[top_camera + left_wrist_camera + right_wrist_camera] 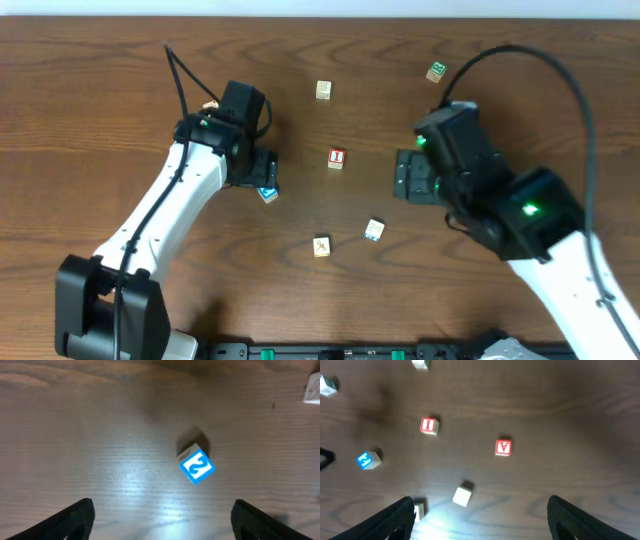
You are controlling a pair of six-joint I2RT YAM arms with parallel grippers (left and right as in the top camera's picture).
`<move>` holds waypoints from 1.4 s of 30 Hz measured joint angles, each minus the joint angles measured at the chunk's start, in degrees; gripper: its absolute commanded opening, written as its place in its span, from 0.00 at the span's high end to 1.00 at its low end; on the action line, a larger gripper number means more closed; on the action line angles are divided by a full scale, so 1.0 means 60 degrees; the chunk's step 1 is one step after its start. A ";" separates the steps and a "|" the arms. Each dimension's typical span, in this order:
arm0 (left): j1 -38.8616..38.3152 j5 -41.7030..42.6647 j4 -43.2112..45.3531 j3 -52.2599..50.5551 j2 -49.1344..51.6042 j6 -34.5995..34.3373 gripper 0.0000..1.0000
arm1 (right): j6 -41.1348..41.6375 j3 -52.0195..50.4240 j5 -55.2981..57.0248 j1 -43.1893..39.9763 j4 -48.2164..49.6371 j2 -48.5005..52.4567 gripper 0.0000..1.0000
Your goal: Spell out Ai2
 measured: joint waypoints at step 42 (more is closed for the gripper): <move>-0.1169 -0.0171 0.5104 -0.3501 0.0087 -0.1158 0.36 | -0.1042 0.1767 0.0426 -0.0834 -0.0838 -0.0080 0.10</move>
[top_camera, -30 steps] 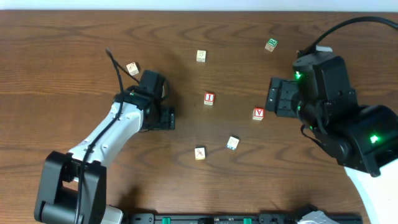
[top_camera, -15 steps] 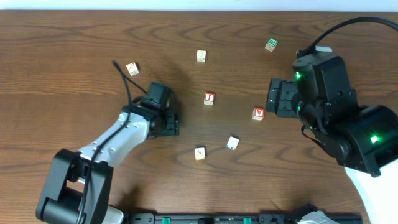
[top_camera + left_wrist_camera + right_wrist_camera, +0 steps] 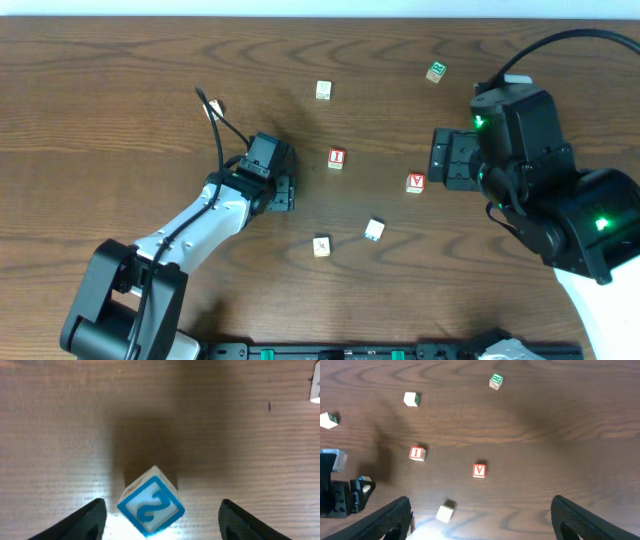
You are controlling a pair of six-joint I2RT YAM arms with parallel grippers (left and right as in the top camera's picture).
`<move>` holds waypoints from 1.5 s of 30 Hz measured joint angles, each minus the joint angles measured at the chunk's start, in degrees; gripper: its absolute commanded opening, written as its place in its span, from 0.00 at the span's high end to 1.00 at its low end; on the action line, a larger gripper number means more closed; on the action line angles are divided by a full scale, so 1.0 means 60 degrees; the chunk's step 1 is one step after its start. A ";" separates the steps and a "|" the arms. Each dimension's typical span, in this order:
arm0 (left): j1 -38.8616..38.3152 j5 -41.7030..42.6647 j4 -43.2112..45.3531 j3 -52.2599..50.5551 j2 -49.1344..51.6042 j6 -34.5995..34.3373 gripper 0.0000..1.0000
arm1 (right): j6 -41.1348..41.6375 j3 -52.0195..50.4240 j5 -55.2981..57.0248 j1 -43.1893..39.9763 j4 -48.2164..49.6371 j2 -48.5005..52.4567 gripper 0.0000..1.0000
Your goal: Spell out Ai2
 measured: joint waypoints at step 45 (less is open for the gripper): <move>-0.1749 0.0525 0.1676 0.0000 0.0601 -0.0863 0.59 | -0.0219 0.0000 0.0535 0.0000 0.0015 0.0357 0.08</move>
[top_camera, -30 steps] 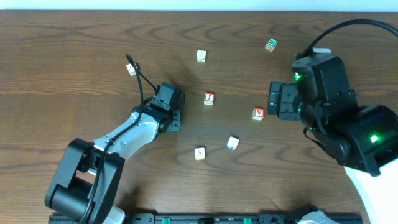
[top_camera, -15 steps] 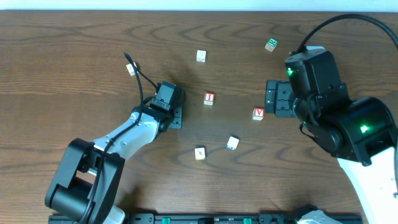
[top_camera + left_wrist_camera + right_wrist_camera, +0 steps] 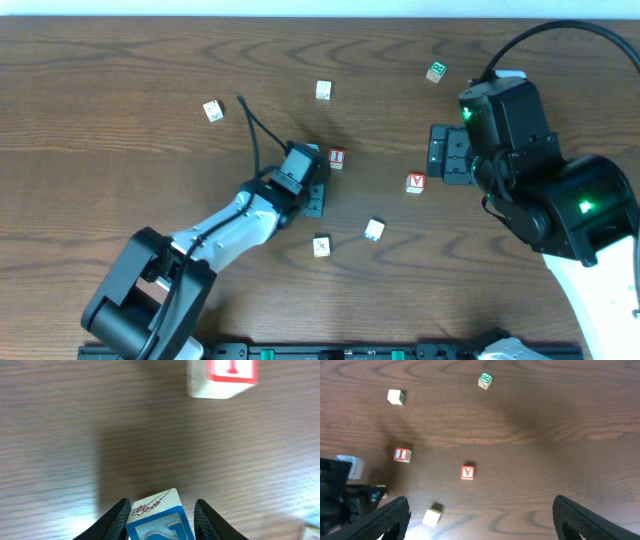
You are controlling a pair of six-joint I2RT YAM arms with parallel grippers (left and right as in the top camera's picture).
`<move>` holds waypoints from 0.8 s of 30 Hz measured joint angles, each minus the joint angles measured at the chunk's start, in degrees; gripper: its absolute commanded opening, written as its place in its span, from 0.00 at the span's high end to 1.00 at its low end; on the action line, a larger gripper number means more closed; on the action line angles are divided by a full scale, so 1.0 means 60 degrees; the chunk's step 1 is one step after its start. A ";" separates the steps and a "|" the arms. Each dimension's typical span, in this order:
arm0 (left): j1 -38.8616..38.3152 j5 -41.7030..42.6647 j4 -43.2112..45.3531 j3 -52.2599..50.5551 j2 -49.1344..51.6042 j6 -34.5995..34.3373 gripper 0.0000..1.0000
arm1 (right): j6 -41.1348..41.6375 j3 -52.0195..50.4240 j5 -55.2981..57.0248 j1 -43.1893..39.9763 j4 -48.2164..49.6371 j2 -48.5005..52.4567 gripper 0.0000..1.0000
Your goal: Spell out Ai2
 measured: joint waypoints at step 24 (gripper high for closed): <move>-0.0477 -0.0259 -0.0095 0.0171 0.0000 -0.0211 0.48 | -0.0029 0.0000 0.0047 -0.0004 -0.0095 -0.0095 0.09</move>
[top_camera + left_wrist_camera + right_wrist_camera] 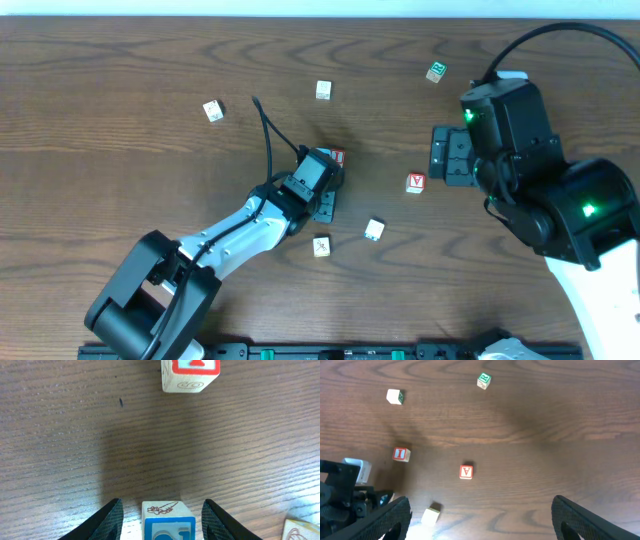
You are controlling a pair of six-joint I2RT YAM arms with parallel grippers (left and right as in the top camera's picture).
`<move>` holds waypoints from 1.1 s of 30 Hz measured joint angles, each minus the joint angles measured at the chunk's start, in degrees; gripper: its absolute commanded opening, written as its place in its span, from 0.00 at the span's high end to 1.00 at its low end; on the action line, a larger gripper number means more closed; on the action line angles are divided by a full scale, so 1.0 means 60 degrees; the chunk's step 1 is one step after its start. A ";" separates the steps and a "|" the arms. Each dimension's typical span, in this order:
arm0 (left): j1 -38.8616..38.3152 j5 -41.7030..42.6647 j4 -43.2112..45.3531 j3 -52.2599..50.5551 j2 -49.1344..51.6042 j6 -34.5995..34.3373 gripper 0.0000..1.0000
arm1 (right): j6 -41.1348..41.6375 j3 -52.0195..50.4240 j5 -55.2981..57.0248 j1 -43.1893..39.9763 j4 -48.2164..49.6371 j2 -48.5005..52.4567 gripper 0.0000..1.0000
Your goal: Spell out Ai2
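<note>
The blue "2" block [168,522] stands square on the table between the fingers of my left gripper [161,520], with a narrow gap on each side; the gripper [322,205] is open. Just beyond it lies the red "I" block [190,374] [337,157]. The red "A" block [415,183] [466,471] lies to the right of the "I", a block's width lower in the overhead view. My right gripper [445,155] [482,527] hangs open and empty high above the table, next to the "A".
Loose blocks lie around: a pale one [374,230], a tan one [321,246] close to the left gripper, a white one [323,90], another [212,110] at the far left, and a green one [436,71] at the back right.
My left gripper has shifted a little right, to just below the "I" block. Its fingers have parted from the "2" block, which now stands square. The right arm has not moved.
My left gripper first hung open above the "2" block at the left, with the right gripper over the "A". Then the left fingers straddled the "2" and the right arm stood farther right. Later the left was shut on the "2" near the "I", where it now stands released.
</note>
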 measured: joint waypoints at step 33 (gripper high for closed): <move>0.1209 -0.3177 -0.8903 0.2452 -0.6277 0.0248 0.21 | -0.0882 -0.2149 -0.1191 -0.0477 0.0685 0.0656 0.06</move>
